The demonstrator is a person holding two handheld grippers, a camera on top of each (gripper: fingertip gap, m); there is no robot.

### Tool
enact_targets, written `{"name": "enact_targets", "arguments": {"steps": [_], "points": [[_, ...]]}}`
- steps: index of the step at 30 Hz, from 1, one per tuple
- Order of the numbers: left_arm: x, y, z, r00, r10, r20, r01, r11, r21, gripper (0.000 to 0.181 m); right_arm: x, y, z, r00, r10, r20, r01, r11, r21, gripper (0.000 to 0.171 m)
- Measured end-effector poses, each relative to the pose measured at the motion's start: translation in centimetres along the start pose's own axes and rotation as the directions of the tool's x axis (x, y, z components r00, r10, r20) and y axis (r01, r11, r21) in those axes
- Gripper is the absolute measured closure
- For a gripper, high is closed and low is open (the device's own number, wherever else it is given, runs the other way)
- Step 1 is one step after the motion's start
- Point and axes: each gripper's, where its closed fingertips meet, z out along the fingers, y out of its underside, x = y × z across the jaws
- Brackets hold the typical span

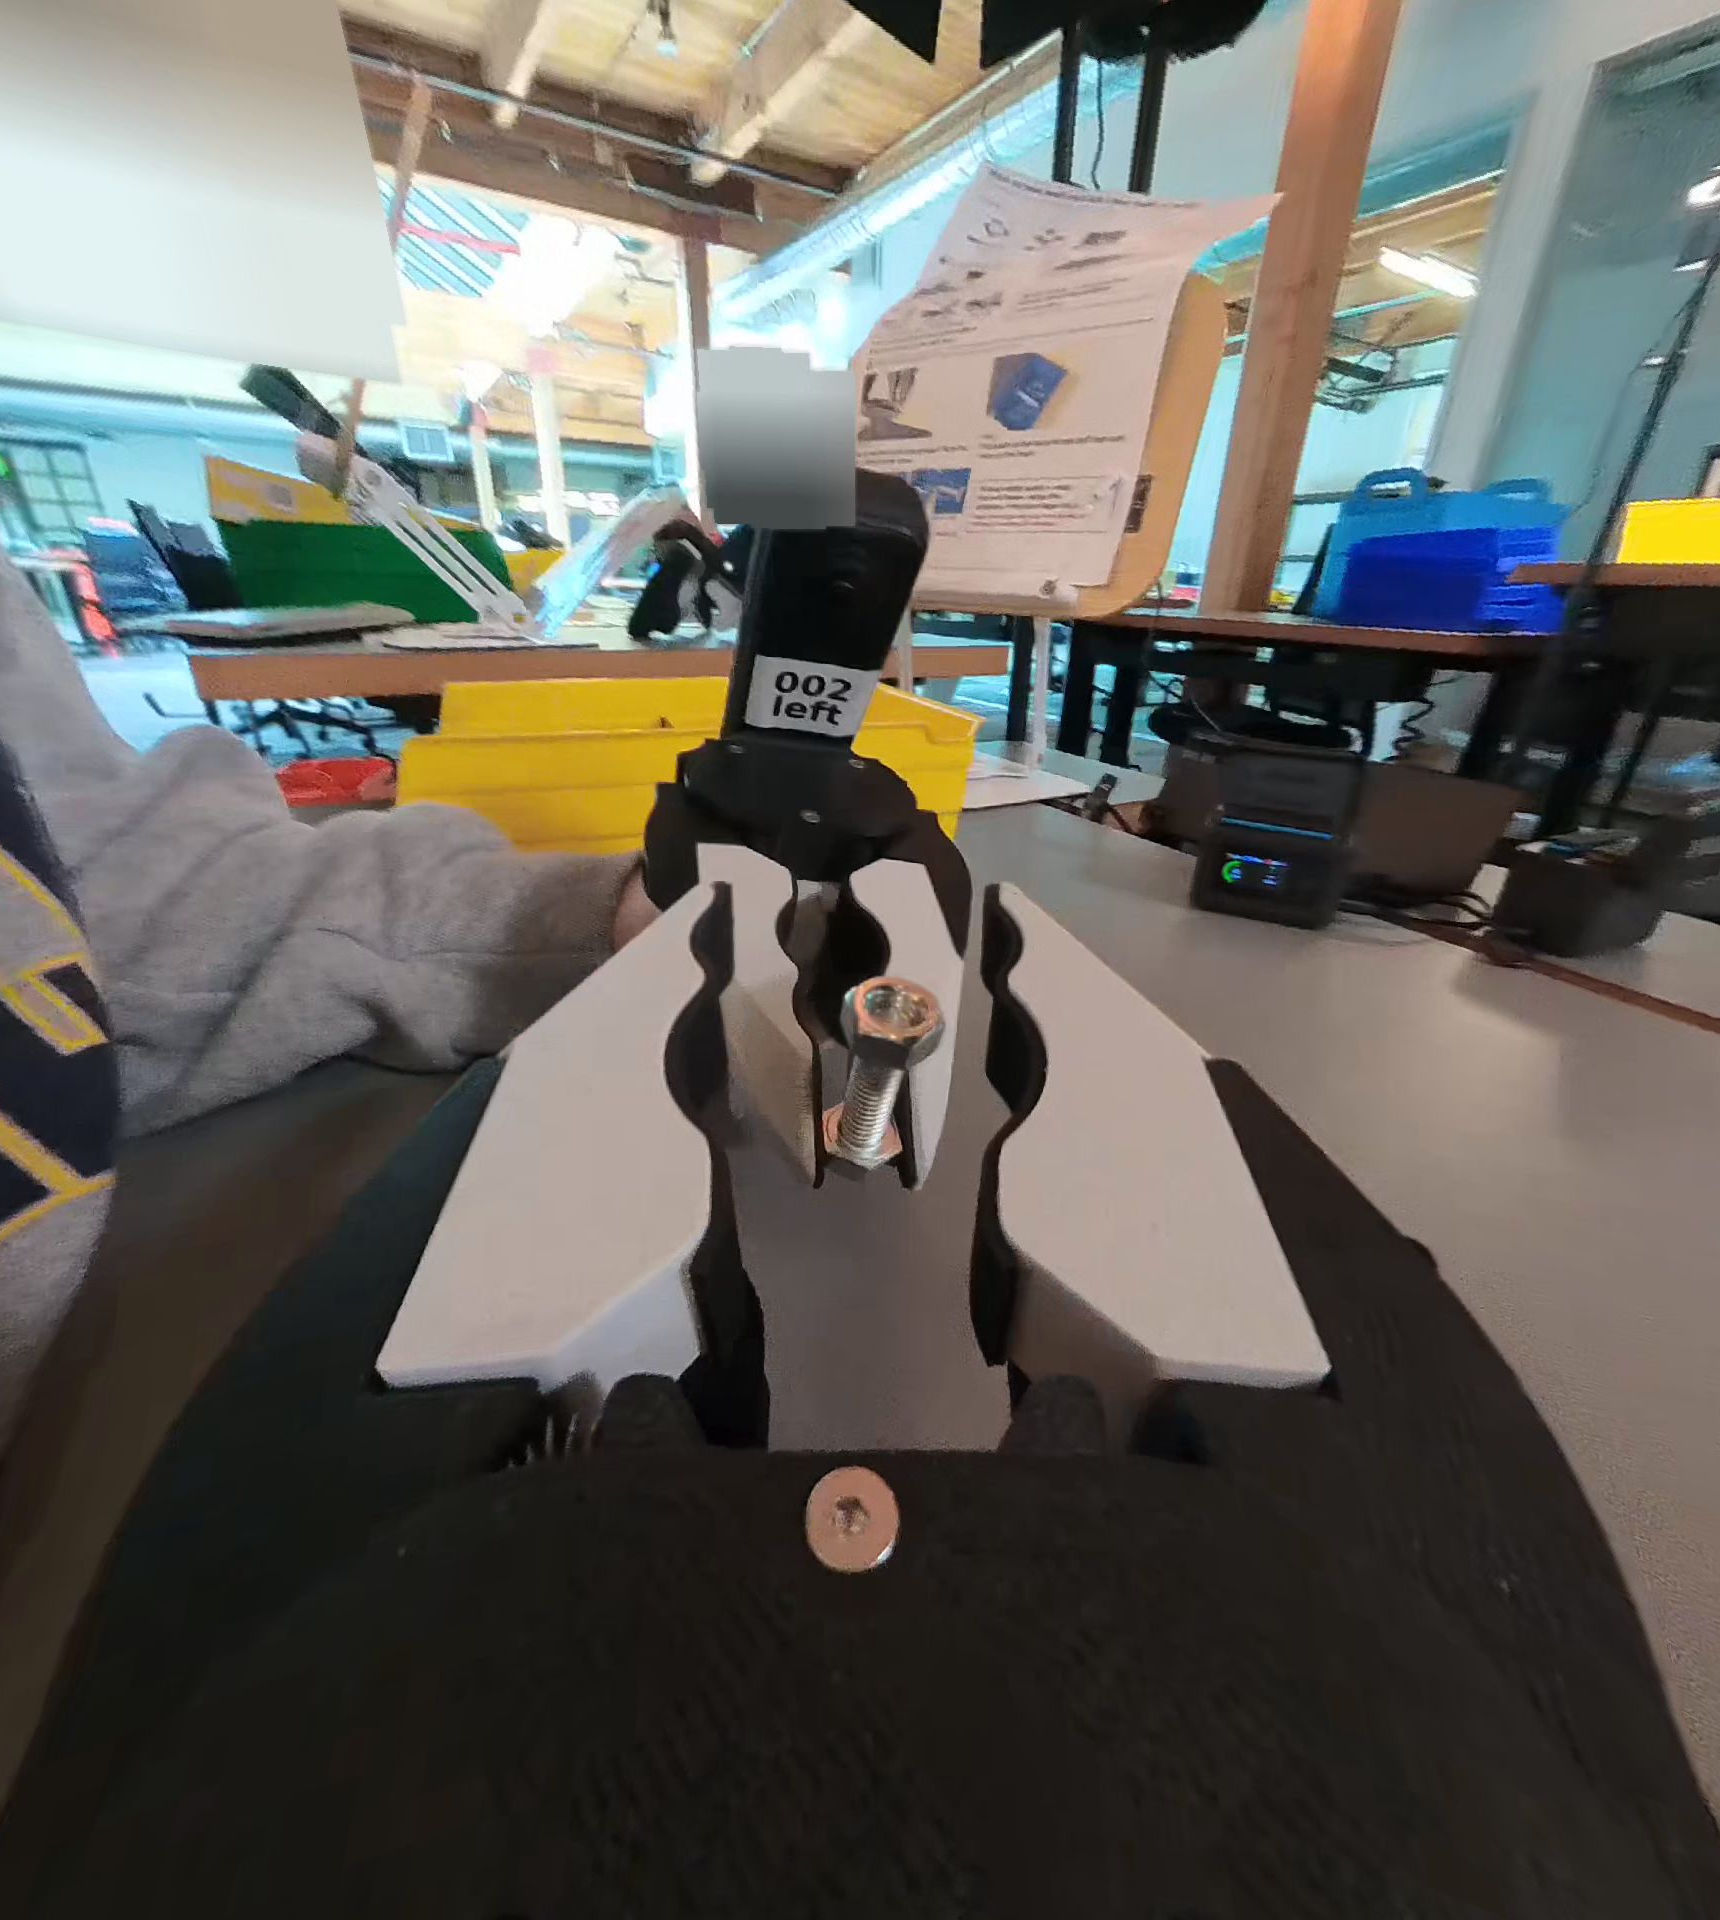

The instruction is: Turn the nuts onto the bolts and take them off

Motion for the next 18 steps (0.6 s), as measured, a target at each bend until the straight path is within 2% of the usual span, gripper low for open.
{"name": "enact_targets", "arguments": {"steps": [4, 10, 15, 18], "points": [[0.2, -0.3, -0.2, 1.0, -0.008, -0.019, 0.009, 1.0, 0.021, 0.166, -0.5, 1.2, 0.4, 0.999, -0.01, 0.031, 0.012, 0.998, -0.062, 0.124], [0.8, -0.5, 0.0, 0.999, -0.004, -0.045, 0.006, 0.999, 0.032, 0.166, -1.5, 1.4, 0.8, 0.996, 0.0, 0.086, 0.005, 0.998, -0.065, 0.125], [-0.3, -1.5, -1.6, 0.998, -0.063, -0.026, 0.066, 0.99, 0.122, 0.165, -0.5, 0.8, -0.1, 0.999, 0.01, 0.043, -0.009, 1.0, -0.029, 0.128], [-0.7, -1.3, -2.0, 0.997, -0.073, -0.005, 0.073, 0.991, 0.115, 0.165, 0.1, 0.4, -0.6, 1.0, 0.02, 0.012, -0.02, 1.0, 0.0, 0.133]]}}
